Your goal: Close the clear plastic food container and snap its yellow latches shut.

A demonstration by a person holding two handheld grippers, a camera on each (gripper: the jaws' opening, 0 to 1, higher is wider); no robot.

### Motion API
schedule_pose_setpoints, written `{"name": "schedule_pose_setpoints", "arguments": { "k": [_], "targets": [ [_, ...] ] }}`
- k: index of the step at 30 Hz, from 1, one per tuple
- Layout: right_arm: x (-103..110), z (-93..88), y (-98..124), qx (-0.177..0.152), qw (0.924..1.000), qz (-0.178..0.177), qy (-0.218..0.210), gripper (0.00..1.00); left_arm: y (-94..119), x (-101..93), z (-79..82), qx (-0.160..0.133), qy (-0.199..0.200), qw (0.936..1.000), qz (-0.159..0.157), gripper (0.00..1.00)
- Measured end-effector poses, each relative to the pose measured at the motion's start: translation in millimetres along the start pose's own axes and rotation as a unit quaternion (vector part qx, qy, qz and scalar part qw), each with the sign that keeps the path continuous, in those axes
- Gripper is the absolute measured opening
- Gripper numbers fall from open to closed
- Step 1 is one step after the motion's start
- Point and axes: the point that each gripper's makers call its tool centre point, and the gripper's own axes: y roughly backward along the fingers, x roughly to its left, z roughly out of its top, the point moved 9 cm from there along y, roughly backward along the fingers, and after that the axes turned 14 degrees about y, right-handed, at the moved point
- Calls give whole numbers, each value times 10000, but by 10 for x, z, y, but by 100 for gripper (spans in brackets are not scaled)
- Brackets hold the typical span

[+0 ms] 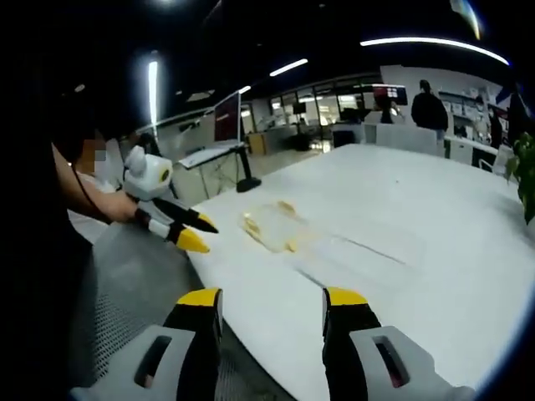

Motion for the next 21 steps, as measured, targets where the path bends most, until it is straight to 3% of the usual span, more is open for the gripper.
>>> {"name": "schedule_pose_setpoints", "arguments": {
  "k": [13, 15, 17, 21],
  "targets": [
    [-14, 47, 7, -118, 9999, 54, -53, 47, 34, -7, 74, -148, -15, 9999, -10, 39],
    [-20, 62, 11, -147, 9999, 59, -68, 47, 65, -9, 122, -336, -126, 9993, 63, 36],
    [-33, 84, 21, -187, 9998, 52, -97, 47, 68, 11, 136, -385, 93, 9992, -16, 37],
    [-91, 115, 31, -205, 9997, -6, -147, 48, 93, 28, 162, -403, 156, 9991, -15, 39]
  ]
}}
